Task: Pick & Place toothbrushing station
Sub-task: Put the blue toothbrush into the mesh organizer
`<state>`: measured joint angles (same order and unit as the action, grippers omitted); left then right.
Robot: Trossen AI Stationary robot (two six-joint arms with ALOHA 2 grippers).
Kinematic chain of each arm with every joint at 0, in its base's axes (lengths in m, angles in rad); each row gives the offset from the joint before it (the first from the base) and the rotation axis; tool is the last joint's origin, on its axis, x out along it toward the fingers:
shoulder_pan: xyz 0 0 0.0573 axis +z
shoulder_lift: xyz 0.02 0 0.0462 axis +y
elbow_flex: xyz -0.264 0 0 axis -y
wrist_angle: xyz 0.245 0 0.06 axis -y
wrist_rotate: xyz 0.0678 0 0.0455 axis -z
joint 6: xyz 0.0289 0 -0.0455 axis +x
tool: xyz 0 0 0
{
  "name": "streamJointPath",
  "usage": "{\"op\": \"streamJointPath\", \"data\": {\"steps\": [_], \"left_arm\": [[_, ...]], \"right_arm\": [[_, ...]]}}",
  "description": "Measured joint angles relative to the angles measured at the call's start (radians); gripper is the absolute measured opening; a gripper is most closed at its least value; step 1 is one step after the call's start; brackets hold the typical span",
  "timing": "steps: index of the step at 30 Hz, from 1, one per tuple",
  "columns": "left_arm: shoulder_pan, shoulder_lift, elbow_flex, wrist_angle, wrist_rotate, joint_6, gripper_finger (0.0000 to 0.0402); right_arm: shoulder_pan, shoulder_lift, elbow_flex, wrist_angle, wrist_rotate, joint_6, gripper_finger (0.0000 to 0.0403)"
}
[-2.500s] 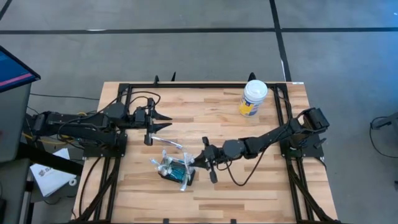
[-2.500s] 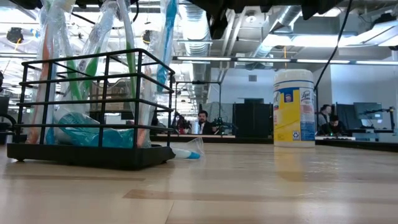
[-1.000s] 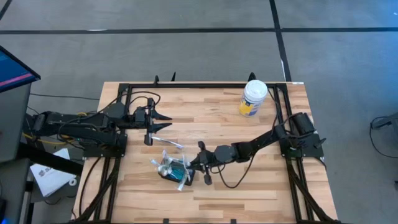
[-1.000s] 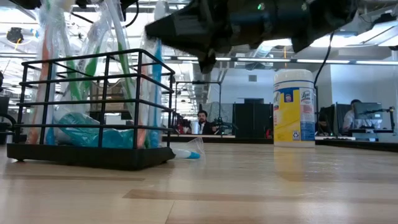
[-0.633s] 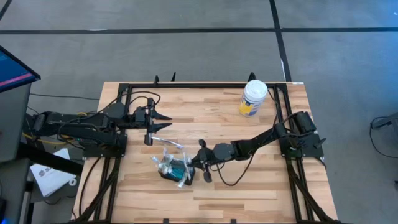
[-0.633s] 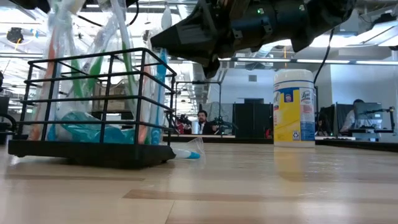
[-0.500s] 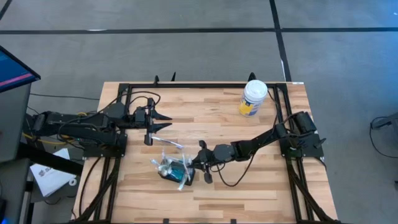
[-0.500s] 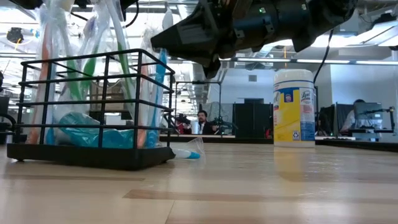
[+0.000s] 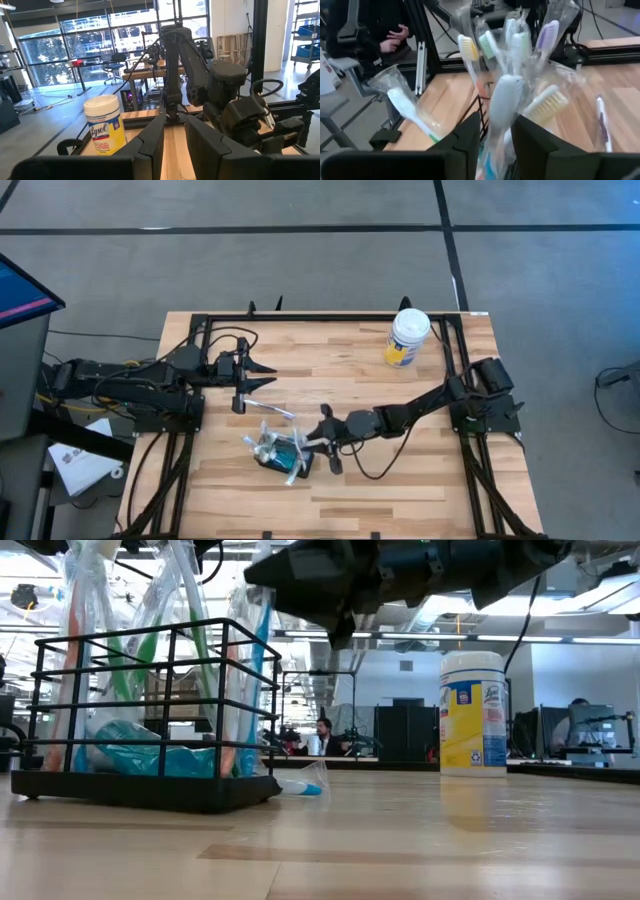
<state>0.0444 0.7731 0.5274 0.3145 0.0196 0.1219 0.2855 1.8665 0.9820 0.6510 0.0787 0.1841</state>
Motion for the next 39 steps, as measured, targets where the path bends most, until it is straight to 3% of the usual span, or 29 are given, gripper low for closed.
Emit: {"op": "streamJointPath", "data": {"steps": [16, 39], "left_arm": [[0.000, 0.000, 0.000, 0.000, 0.000, 0.000, 0.0074], [0.000, 0.000, 0.000, 0.000, 0.000, 0.000, 0.0074]], "right_arm": [[-0.021, -0.112, -0.001, -0.153, 0.000, -0.016, 0.0143], [-0.096, -0.345, 0.000, -0.523, 0.001, -0.054, 0.0138]]}}
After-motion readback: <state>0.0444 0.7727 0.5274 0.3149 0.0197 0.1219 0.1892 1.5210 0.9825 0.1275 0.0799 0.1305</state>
